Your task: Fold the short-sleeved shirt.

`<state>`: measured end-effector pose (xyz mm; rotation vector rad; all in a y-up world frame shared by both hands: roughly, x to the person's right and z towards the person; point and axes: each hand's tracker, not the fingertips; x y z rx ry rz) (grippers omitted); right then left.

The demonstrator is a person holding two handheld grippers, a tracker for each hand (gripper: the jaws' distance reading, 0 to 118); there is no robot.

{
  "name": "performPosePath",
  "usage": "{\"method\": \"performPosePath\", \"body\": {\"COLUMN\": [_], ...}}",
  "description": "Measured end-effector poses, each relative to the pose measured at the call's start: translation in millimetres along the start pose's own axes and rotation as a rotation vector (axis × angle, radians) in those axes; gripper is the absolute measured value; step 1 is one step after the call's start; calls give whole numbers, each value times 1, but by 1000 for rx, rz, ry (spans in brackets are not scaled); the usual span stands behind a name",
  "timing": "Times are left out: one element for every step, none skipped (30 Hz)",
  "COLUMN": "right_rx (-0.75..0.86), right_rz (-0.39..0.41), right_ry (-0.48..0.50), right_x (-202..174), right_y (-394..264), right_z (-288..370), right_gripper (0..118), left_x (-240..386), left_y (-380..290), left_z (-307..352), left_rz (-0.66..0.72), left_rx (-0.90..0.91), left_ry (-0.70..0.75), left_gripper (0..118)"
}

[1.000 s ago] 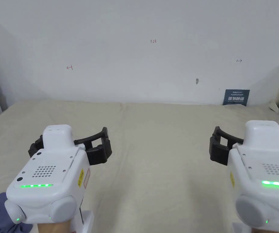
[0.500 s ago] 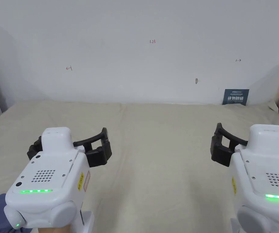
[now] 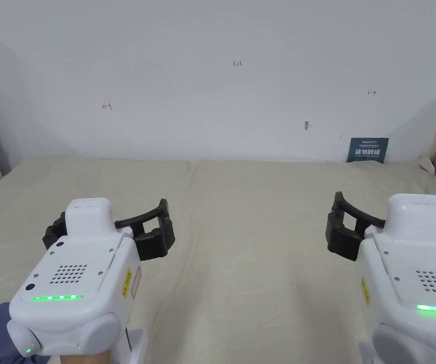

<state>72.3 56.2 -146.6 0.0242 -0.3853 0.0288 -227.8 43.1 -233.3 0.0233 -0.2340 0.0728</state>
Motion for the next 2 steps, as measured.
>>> {"method": "performPosePath", "body": {"right_rx": [1, 1], "right_rz": [3, 7], "right_ry": [1, 0], "right_x": [0, -1], "right_y": [0, -1], "right_z": [0, 0], "right_gripper": [98, 98], "left_x": [0, 0], "left_y": [0, 0], "left_z": [0, 0], "left_rz": [0, 0], "left_rx": [1, 1], "left_ry": [0, -1], "left_gripper": [118, 118]}}
